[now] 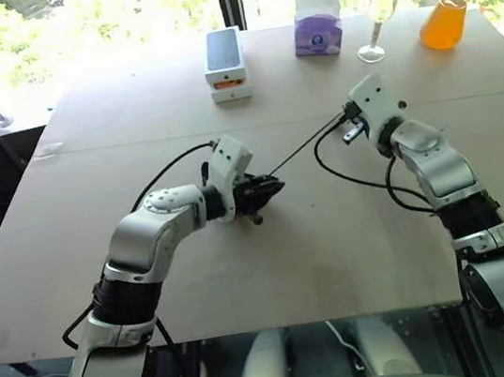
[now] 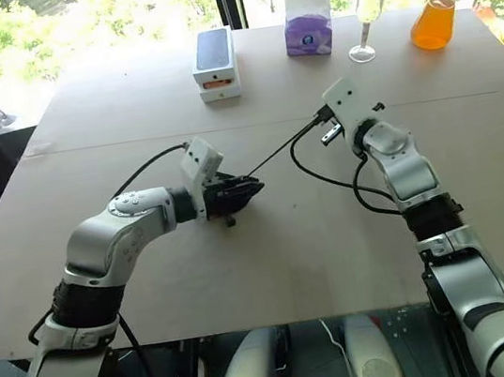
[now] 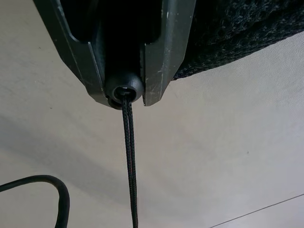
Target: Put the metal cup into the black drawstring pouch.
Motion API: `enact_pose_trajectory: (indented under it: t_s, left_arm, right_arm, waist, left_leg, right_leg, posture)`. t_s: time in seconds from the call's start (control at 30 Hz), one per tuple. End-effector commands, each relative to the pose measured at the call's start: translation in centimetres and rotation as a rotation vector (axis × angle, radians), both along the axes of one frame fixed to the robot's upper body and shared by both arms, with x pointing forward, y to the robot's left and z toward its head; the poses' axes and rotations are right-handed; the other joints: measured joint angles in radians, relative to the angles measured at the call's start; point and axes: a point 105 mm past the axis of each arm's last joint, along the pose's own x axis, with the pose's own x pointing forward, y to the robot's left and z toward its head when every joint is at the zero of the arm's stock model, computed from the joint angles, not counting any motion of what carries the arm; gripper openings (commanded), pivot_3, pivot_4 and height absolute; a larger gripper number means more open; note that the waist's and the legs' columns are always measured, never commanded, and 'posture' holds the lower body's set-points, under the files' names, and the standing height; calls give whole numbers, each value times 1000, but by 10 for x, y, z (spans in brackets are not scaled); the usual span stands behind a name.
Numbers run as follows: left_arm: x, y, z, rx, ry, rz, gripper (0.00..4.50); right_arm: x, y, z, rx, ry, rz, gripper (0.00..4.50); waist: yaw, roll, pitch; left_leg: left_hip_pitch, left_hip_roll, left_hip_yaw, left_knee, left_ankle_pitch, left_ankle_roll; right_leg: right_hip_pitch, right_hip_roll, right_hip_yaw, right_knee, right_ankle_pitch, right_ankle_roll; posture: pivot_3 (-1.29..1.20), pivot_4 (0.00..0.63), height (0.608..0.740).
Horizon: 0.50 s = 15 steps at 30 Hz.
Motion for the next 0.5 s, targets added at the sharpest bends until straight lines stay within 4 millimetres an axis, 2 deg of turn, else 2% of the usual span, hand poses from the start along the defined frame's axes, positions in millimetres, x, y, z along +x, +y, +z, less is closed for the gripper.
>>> enact_pose_trajectory:
  t_s: [0.03,0.13,0.17,0.23,0.27,0.33,0.37,0.47,0.5]
  left_arm:
    - [2,28,-22,74,60,109,206]
    - [4,21,-7,4,25,87,206]
    - [0,17,11,-96,40,57,706]
    - [-7,15,41,-260,66,10,1369]
    - [-9,20,49,-318,111,16,1914]
    - [-13,31,53,-330,154,35,2770]
    - [-13,42,56,-341,168,64,3317]
    - [-9,63,66,-330,119,140,3342]
    - [-9,65,70,-324,91,145,3342]
  right_arm:
    - [-1,-59,10,-68,-33,-162,0]
    - [-10,-41,-4,-93,28,-54,0]
    - [-20,-36,-11,-106,47,7,296]
    - [-36,-32,-17,-98,75,82,750]
    - [-45,-31,-19,-94,91,112,1297]
    - [-58,-35,-20,-77,110,131,2172]
    - [-68,-40,-22,-62,137,138,2781]
    - [-93,-48,-27,-48,197,160,4209]
    - [-99,-50,-26,-32,200,160,4446]
  waist:
    - [2,0,0]
    - [3,0,0]
    - [2,0,0]
    - [5,0,0]
    - [6,0,0]
    - [3,0,0]
    - [0,0,0]
    - [1,0,0]
    - [3,0,0]
  left_leg:
    - [0,0,0,0,0,0]
    - [0,0,0,0,0,0]
    - [0,0,0,0,0,1]
    - [0,0,-1,0,-1,1]
    - [-1,0,-2,1,-1,1]
    - [-1,0,-2,1,-1,1]
    - [-1,0,-2,1,-1,1]
    - [0,0,-1,1,-1,2]
    - [0,0,-1,1,-1,2]
  right_leg:
    - [0,0,0,0,0,0]
    - [1,0,0,0,0,0]
    - [1,0,-1,0,0,0]
    - [1,0,-1,0,0,0]
    - [1,0,-2,0,0,0]
    - [1,0,-3,-1,0,0]
    - [1,0,-3,-1,0,0]
    - [1,0,-2,0,0,0]
    - [1,0,-2,0,0,0]
  posture:
    - [0,150,740]
    - [0,150,740]
    - [0,150,740]
    - [0,150,740]
    - [0,150,740]
    - [0,150,740]
    - [0,150,740]
    - [0,150,740]
    - [0,150,740]
